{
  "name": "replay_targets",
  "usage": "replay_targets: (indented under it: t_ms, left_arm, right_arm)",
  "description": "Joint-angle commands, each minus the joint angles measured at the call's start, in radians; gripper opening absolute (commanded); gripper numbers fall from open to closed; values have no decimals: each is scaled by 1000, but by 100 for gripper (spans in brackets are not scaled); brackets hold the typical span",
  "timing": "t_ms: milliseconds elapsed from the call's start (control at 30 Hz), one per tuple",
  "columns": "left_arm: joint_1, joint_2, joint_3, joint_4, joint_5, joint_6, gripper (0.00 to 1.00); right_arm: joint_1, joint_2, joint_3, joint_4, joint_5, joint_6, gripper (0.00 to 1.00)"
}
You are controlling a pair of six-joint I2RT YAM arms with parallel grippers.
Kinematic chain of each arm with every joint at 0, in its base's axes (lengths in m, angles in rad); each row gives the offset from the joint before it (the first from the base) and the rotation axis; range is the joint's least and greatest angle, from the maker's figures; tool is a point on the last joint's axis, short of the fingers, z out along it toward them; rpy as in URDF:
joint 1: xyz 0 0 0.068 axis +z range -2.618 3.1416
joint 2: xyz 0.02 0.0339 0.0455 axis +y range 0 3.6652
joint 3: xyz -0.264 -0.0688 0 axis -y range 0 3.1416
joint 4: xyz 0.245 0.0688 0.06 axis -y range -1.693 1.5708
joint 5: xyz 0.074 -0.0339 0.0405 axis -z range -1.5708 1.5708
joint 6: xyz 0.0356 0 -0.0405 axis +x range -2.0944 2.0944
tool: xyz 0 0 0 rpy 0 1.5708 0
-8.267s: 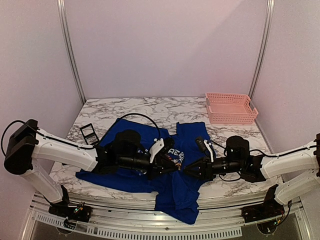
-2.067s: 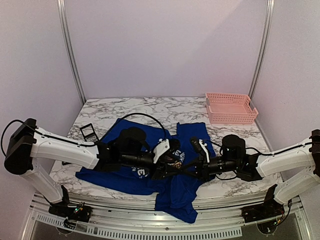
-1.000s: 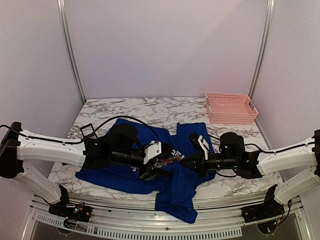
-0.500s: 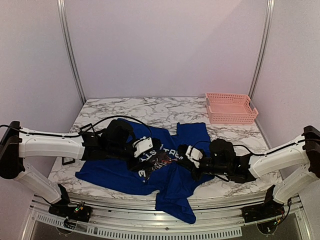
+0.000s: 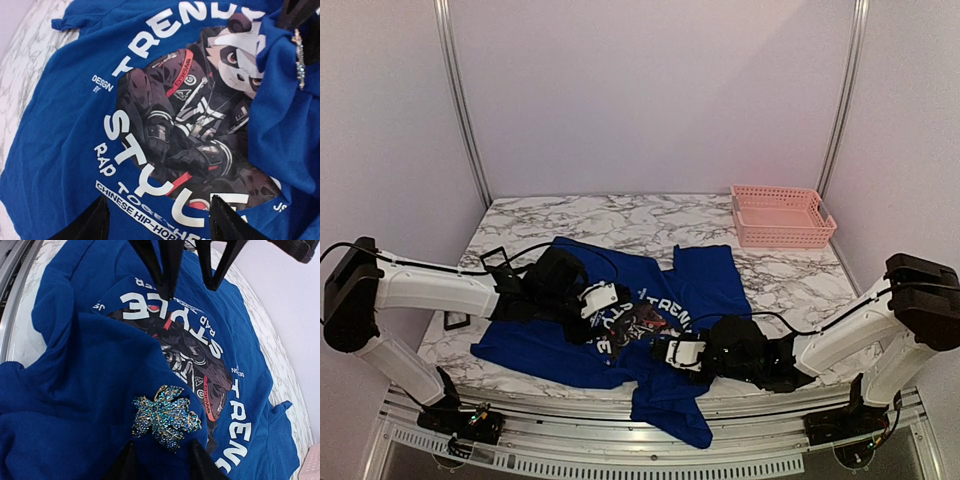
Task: Pin the brooch onto the clothing
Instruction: Smooth out the clothing with brooches at the center of the board.
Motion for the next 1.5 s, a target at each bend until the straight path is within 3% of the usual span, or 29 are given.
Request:
replay_targets:
  t_ms: [0,133,300,400,500,633,767,933,1067,1233,1467]
  left_arm:
    - [27,11,-7,63,-53,44,69]
    - [37,-1,-6,69,-65,46,70]
    - [38,-27,23,17,-108,35,74]
    - [52,0,96,-80,-203,11,78]
    - [98,45,215,-242,-245,12,78]
    - [179,180,456,-514,-281,44,77]
    - [245,363,622,-669,-295,45,75]
    - [294,481,655,-625,-354,88,73]
    - [351,526,664,-552,-366,72,73]
    - [434,609,701,-534,-365,22,72]
    - [489,720,786,-527,-385,-23,72]
  right_arm:
    - [12,-65,-4,-119,47,26,46]
    - [11,-159,13,-256,60,89,51]
    - [-22,-274,103,-524,-28,193,56]
    - [-189,-325,207,-684,-172,391,60]
    - [-366,-302,323,-835,-209,632,60]
    - [-507,-179,433,-994,-176,797,60]
    - [-599,-54,472,-964,-232,853,58]
    - [-645,151,598,-992,-280,833,42]
    - [-658,303,691,-1052,-216,794,41]
    - [-762,471,846,-1106,-194,735,41]
    - [-845,791,1296,-1254,-122,607,41]
